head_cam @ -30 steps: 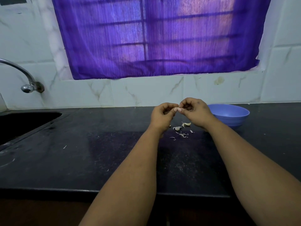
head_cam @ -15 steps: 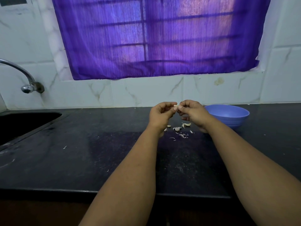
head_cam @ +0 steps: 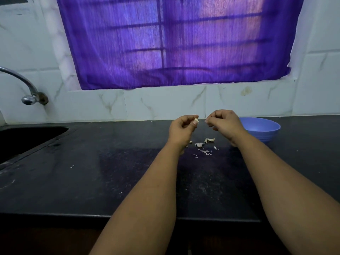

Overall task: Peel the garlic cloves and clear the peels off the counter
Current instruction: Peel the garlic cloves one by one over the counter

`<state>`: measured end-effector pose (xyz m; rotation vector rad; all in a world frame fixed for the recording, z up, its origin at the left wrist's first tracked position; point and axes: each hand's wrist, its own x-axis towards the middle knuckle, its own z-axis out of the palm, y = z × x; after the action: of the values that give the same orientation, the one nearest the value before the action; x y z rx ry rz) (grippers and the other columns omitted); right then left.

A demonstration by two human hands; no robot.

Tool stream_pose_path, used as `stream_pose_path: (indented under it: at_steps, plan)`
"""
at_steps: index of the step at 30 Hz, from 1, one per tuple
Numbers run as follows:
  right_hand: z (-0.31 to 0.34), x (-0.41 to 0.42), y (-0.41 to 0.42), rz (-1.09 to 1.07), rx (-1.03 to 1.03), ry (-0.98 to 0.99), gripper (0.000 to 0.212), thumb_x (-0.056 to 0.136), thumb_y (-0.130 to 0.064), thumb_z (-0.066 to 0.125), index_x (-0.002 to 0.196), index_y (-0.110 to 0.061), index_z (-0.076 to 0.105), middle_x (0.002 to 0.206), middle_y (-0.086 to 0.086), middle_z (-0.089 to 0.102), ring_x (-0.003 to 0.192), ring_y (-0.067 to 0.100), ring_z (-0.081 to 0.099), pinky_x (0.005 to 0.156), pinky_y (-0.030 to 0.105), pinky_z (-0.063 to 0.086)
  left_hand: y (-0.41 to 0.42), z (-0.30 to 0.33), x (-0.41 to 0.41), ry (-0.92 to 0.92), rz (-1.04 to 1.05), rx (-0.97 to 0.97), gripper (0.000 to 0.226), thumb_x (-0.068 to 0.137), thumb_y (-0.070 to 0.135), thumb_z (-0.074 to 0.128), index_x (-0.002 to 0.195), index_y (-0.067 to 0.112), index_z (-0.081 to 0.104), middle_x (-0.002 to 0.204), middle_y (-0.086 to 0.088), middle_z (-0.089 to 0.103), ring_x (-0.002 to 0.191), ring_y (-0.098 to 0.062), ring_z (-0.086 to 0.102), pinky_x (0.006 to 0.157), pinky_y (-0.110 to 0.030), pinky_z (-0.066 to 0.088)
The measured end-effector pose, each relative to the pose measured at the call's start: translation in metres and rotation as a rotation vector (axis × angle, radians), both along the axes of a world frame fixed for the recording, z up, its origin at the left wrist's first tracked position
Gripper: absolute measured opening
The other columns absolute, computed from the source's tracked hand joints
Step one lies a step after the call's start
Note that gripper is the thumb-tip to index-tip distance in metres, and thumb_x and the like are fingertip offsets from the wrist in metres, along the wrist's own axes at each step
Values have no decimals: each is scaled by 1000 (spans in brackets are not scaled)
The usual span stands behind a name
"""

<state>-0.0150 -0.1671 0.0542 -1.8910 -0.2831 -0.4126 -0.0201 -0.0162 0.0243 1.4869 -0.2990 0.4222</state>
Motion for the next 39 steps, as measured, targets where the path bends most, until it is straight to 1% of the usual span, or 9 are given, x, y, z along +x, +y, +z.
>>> stream_pose_path:
  at_steps: [6, 9, 11, 14, 18, 27, 33, 35, 39]
  plan:
    - [-1, -8, -4, 33, -138, -47, 10, 74, -11, 76, 74, -21, 75, 68, 4, 73, 74, 24, 71, 78, 37, 60, -3, 1, -1, 69, -63, -48, 21, 95, 0, 54, 114, -2, 62, 82, -2, 66, 74, -5, 65, 80, -21, 53]
    - [3, -11, -6, -3, -147, -74, 17, 68, -20, 85, 67, -13, 70, 58, 4, 66, 55, 11, 60, 59, 22, 52, -4, 0, -2, 99, -74, -29, 14, 93, 2, 59, 102, 9, 65, 82, -1, 68, 77, -9, 67, 88, -35, 51]
    - [3, -9, -7, -18, -181, -107, 20, 67, -14, 85, 64, -14, 64, 57, -1, 59, 53, 9, 50, 55, 23, 44, -5, 0, -4, 89, -82, -46, 14, 91, -2, 59, 100, 7, 64, 80, -2, 66, 78, -14, 65, 87, -32, 53]
    - [1, -7, -6, 9, -203, -97, 23, 72, 0, 69, 67, -22, 65, 62, -4, 61, 60, 14, 54, 61, 29, 44, -4, 1, -4, 70, -59, -18, 11, 90, -3, 60, 93, 7, 64, 77, -5, 64, 73, -14, 64, 84, -30, 54]
    - [-1, -8, -2, 138, -118, -101, 17, 72, -18, 84, 84, -20, 73, 82, -1, 74, 82, 15, 71, 77, 27, 55, -2, 1, -4, 49, -56, -9, 13, 87, -6, 63, 87, 7, 64, 80, -9, 67, 71, -10, 67, 74, -21, 56]
    - [-4, 0, 0, 75, -164, -136, 3, 85, -16, 72, 84, -13, 71, 82, 3, 74, 83, 19, 71, 83, 32, 57, -3, 4, -5, 62, -95, -65, 5, 87, -1, 66, 92, -1, 65, 84, -14, 70, 72, -11, 69, 76, -23, 57]
    - [-3, 4, 2, 50, -205, -127, 13, 91, -15, 64, 79, -21, 64, 81, 4, 71, 74, 14, 64, 76, 26, 53, -1, 3, -8, 102, -76, -14, 25, 77, 8, 77, 98, -1, 68, 95, -17, 73, 101, -30, 69, 95, -56, 45]
    - [-3, 4, 1, 50, -189, -116, 16, 92, -14, 62, 78, -22, 63, 83, 6, 72, 74, 14, 65, 78, 27, 54, -1, 4, -8, 109, -74, -21, 27, 79, 3, 75, 103, -5, 66, 99, -21, 72, 103, -32, 68, 95, -53, 47]
    - [-3, 2, 2, 59, -107, -91, 18, 94, -8, 57, 80, -18, 61, 77, 3, 68, 71, 12, 63, 76, 23, 53, -1, 4, -7, 78, -82, -13, 20, 80, -6, 70, 98, 1, 66, 92, -14, 69, 94, -23, 66, 87, -28, 55]
